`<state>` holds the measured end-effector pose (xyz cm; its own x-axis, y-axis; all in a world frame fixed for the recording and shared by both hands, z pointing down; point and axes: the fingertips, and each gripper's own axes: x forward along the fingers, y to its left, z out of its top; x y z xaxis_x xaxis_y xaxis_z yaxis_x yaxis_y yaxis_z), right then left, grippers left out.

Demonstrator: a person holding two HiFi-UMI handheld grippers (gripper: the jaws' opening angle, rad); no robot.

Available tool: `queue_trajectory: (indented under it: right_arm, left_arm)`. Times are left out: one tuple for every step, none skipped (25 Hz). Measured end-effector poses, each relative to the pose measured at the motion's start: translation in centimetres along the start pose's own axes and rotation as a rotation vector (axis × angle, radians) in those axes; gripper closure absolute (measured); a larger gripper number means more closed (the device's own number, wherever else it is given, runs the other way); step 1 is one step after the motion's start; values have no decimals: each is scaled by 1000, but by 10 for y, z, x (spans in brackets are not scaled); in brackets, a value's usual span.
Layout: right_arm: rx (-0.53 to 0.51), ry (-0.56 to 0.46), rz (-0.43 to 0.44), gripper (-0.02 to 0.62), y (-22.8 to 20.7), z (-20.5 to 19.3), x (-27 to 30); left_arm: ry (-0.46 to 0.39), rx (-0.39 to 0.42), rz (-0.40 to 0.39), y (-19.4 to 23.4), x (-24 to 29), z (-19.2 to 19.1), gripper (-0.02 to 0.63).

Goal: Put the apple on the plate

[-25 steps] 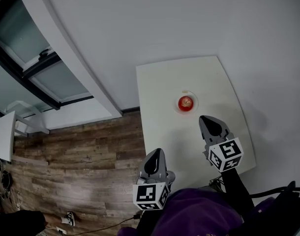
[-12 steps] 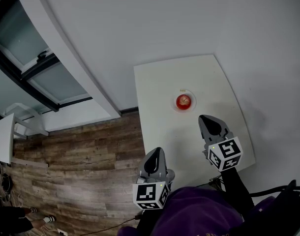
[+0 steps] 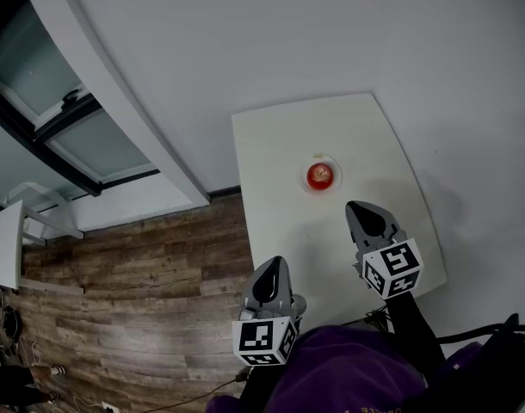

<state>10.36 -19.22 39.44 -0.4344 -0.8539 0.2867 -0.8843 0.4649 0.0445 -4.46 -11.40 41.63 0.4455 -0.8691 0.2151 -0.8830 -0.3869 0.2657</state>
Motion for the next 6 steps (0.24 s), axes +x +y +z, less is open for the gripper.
queue_trajectory:
  right_arm:
    - [0,1,0,584,0,-1,0]
    - [-1,1,0,584,0,-1,1]
    - [-1,2,-1,584,1,-2,1]
    - [-2,3,-1,584,1,-2,1]
    - [-2,3,-1,584,1,-2,1]
    - [-2,4,-2,584,1,-3,2]
  left_arm:
    - [0,-1,0,0,0,0,598]
    - [0,-1,0,1,0,0,598]
    - [0,-1,0,1,0,-1,598]
    - [0,-1,-1,1,0,-1,598]
    - [1,-1,-1,1,1,-1,598]
    - [1,0,-2,1,1,-2,598]
